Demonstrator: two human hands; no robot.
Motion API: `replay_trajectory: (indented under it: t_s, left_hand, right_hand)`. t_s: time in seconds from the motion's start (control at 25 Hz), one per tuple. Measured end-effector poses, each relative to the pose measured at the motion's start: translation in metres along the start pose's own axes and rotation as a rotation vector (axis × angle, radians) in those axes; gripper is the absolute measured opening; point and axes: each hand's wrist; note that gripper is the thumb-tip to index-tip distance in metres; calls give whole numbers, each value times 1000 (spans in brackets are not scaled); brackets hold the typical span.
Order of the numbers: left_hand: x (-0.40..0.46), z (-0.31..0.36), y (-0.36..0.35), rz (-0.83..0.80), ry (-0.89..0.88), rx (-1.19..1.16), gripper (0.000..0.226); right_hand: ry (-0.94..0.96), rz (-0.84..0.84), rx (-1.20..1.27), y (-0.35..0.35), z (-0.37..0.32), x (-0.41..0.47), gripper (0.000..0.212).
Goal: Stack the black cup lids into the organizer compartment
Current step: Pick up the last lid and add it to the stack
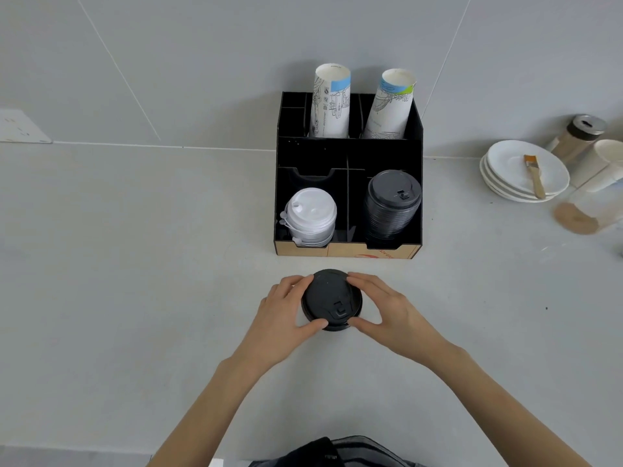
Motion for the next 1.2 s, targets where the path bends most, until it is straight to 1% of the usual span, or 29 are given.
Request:
replay_trajectory:
  t_s: [0.28,0.6,0.96,1.2]
  left_hand:
    - [40,33,30,99,-127,-32,65]
    - [88,68,43,151,-157,-66,63]
    - [139,91,35,105,-126,-57,64]
    - [160,93,25,102,-71,-51,63]
  right_hand:
    - [43,132,-42,51,-10,14,57]
    - [81,253,-106,99,-8,35,52]
    - [27,236,-126,136,14,62,57]
    - [-2,222,-121,142,27,78,58]
Point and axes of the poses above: each hand's wrist, its own x-axis towards the middle knuckle, its own y-axis out of the back of the hand, z = x × y, and after that the axes turned 10 degrees about x, right-handed
